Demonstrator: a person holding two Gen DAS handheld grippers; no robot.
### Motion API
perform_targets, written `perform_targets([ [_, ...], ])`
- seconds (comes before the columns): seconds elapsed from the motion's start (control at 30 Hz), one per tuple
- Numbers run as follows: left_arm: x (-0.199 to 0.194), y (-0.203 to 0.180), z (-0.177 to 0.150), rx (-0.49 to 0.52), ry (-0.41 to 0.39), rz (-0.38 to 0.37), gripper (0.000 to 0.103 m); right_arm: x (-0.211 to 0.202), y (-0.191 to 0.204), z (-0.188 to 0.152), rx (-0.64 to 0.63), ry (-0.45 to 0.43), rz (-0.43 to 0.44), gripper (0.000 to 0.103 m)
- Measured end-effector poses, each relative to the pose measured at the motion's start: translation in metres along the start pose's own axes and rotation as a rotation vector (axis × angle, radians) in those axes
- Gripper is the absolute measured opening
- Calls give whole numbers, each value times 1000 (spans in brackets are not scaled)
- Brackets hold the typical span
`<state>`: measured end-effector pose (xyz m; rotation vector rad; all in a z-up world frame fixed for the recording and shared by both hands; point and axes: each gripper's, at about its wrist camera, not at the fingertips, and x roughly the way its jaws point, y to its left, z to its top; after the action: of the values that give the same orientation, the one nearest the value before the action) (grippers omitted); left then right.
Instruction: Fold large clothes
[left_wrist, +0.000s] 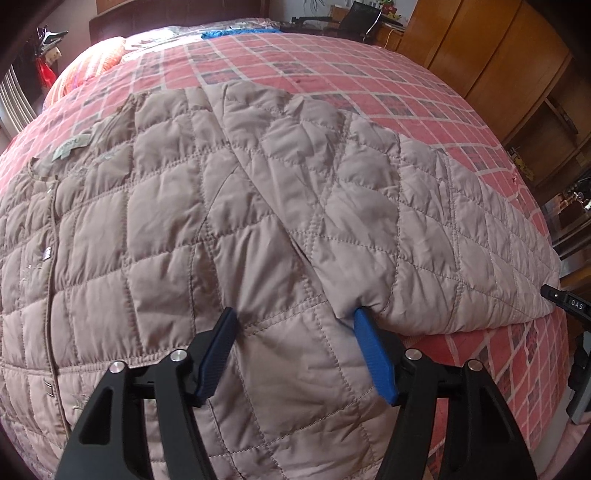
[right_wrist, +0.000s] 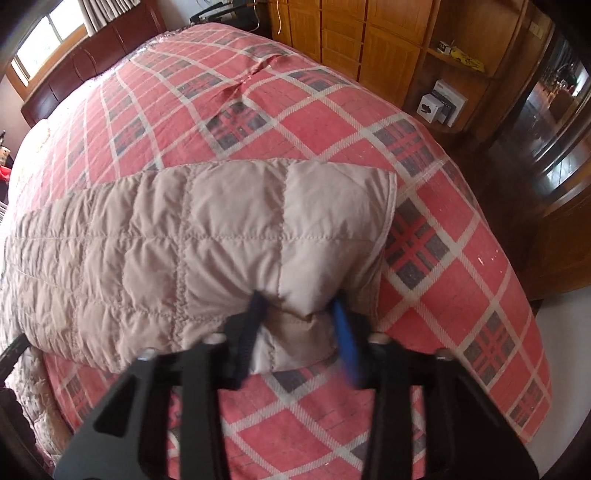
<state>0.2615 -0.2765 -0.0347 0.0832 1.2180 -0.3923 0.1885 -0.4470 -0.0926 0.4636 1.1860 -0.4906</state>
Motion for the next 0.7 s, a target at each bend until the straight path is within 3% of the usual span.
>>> perform_targets([
  [0.1,0,1,-1,-2,-2,-3,66,-8,-1,-1,29,-4,47,11],
  [0.33,-5,10,-2,-21,1,-55,63,-37,1,2,75,-64,201,7],
  [0.5,-8,17,-2,-34,5,-85,62,-71,30,-6,9,-127,343,7],
  [0.7,-16,20,-5,-34,0,-91,58,-86,95,-19,-147,-135,409,7],
])
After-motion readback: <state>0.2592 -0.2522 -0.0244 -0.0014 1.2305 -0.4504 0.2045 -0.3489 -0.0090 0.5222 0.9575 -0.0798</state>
